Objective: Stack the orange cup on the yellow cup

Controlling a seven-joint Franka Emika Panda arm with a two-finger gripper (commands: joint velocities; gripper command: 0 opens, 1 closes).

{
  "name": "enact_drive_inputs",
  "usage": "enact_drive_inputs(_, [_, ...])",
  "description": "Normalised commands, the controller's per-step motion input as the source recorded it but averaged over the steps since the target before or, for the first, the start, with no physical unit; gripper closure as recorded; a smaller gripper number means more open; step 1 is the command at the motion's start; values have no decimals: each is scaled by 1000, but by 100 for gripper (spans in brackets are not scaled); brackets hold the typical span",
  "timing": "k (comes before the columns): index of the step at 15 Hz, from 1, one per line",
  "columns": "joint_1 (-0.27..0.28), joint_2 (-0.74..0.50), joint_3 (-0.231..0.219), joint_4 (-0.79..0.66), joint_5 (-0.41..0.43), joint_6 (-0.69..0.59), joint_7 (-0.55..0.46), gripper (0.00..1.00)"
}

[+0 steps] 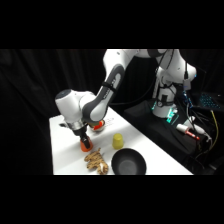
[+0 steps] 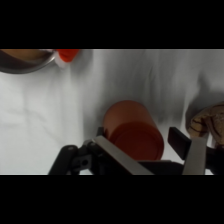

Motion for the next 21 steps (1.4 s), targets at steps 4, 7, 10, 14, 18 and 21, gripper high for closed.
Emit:
enact_drive_inputs(4, [5,-79,1,-137,-18,163,21,46])
enact_drive_inputs(7, [44,-139,-31,-160,-65,106,52,46])
enact_drive_inputs(10, [91,-359,-60,-348,-108,40,108,46])
enact_drive_inputs(14, [153,-643,-116,-540,-195,-74,174,46])
enact_drive_inputs(18, [122,-641,-79,-535,-192,-114,176,46])
enact_drive_inputs(21, [86,-515,-14,-515,-147,-25,168,46])
